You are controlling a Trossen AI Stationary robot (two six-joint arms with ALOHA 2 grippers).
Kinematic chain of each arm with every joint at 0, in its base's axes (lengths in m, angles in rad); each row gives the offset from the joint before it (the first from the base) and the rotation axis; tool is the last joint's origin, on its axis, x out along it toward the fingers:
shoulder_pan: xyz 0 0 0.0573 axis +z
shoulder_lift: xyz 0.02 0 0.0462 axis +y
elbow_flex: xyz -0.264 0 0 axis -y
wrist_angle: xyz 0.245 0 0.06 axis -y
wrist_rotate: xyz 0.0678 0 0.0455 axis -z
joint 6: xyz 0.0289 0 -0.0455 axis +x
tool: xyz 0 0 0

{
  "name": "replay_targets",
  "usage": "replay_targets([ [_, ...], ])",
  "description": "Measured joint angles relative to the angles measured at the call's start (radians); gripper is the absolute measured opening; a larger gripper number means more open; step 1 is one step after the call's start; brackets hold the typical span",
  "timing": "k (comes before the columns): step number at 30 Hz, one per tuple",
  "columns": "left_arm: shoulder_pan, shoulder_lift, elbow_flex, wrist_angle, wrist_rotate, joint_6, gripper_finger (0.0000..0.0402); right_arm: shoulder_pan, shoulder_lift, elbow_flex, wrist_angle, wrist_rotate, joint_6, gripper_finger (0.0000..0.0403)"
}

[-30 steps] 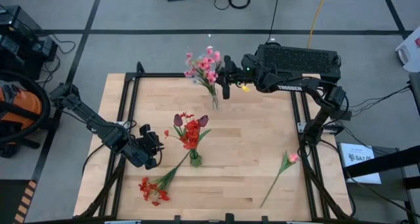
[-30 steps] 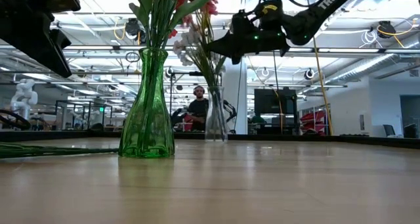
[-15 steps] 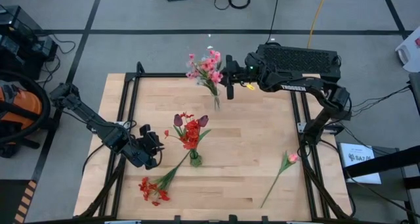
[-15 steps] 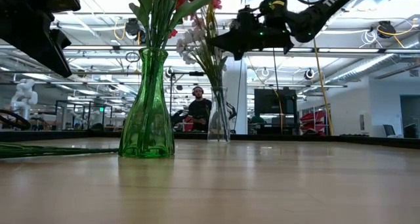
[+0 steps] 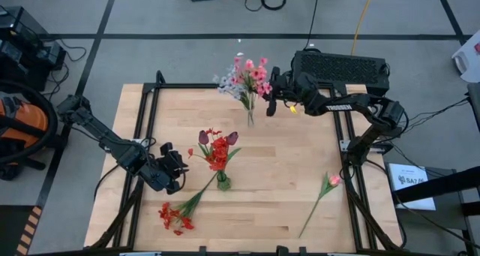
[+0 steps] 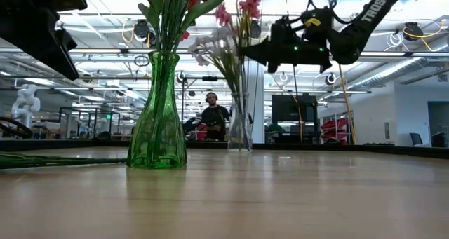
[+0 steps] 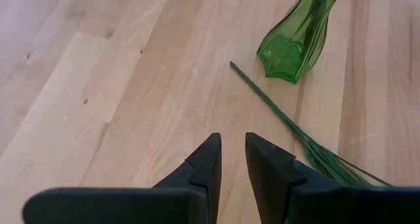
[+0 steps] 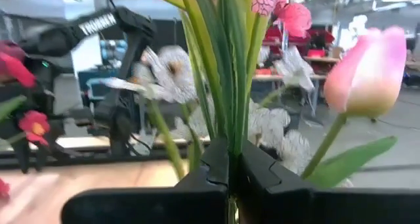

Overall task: Sort flowers into vase by color
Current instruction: Put the pink flowers into the transparent flower vase

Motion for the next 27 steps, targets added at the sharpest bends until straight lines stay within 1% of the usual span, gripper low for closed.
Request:
replay_targets([
  [5,0.000,0.000,0.000,0.016,-0.003,0.000,0.0075,0.003,0.000,0.000,-0.045,0.018,-0.028,0.0000],
  [9,0.000,0.000,0.000,0.024,-0.008,0.000,0.0075,0.016,0.000,0.001,-0.096,0.083,-0.030,0.0002],
  [12,0.000,0.000,0.000,0.027,-0.008,0.000,0.0075,0.018,0.000,0.002,-0.107,0.105,-0.024,0.0009],
  [20,0.000,0.000,0.000,0.051,-0.008,0.000,0.0075,0.018,0.000,0.002,-0.119,0.107,0.000,0.0040],
  [27,0.000,0.000,0.000,0.051,-0.008,0.001,0.0075,0.018,-0.010,0.001,-0.131,0.104,0.016,0.0086],
])
